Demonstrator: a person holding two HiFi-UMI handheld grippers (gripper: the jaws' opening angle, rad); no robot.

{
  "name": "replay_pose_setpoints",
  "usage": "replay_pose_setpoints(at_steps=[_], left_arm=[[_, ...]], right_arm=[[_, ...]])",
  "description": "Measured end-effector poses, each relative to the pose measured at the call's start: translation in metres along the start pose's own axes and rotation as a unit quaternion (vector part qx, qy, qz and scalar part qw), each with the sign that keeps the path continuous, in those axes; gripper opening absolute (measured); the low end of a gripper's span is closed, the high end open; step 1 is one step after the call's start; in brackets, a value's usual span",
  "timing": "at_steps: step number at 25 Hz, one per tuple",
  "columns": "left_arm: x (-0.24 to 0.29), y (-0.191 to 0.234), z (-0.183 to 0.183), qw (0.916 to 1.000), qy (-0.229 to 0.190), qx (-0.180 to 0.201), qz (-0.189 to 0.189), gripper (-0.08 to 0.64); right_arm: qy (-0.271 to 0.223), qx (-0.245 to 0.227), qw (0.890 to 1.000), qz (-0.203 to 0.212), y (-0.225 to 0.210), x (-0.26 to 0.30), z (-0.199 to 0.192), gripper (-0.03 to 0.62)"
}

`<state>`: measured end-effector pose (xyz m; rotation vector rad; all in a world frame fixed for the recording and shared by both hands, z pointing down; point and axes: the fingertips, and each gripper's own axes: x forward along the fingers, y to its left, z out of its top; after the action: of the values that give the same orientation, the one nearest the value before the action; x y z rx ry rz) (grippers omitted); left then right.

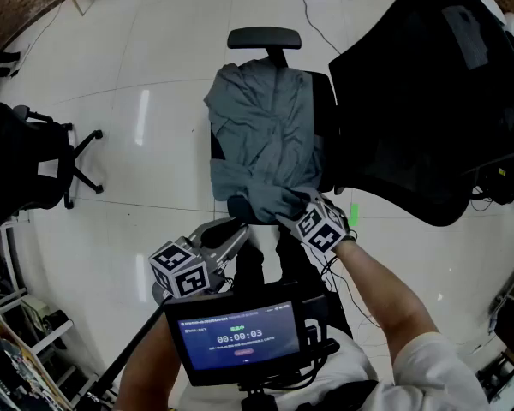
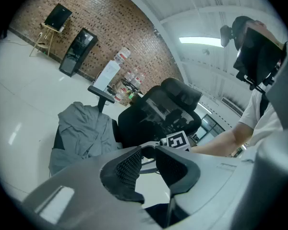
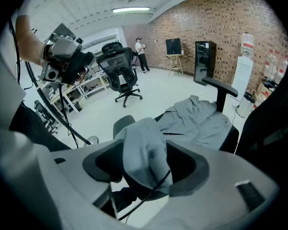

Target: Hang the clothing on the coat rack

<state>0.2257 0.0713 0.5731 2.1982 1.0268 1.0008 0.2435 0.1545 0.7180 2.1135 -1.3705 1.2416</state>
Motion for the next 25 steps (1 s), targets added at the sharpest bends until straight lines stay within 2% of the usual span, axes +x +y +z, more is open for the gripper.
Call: replay_pose_setpoints(at_steps=[1, 5, 7, 16, 25], left_arm=[[0.001, 0.001, 0.0, 1.0, 0.001, 0.001, 0.0, 0.094], [0.005, 0.005, 0.001, 1.0, 0.005, 0.006, -0.001, 0.094], [0.007, 0.007, 0.0, 1.0, 0.008, 0.005, -0.001, 0.094], [0.022, -0.001, -0.004, 0.9996, 0.025, 0.007, -0.012, 0.094], [0.026, -0.009, -0.003, 0.9995, 0.022, 0.01, -0.019, 0.094]], right_arm=[[0.003, 0.001, 1.0, -0.001, -0.003, 0.002, -0.003, 0.313], [0.014, 0.01, 1.0, -0.006, -0.015, 0.006, -0.018, 0.315], [0.021, 0.016, 1.0, -0.004, -0.017, 0.006, -0.027, 0.37], [0.037, 0.002, 0.999, -0.002, -0.02, 0.011, -0.041, 0.37], [-0.023, 0.037, 0.993, -0.108, -0.1, -0.058, -0.022, 0.37]])
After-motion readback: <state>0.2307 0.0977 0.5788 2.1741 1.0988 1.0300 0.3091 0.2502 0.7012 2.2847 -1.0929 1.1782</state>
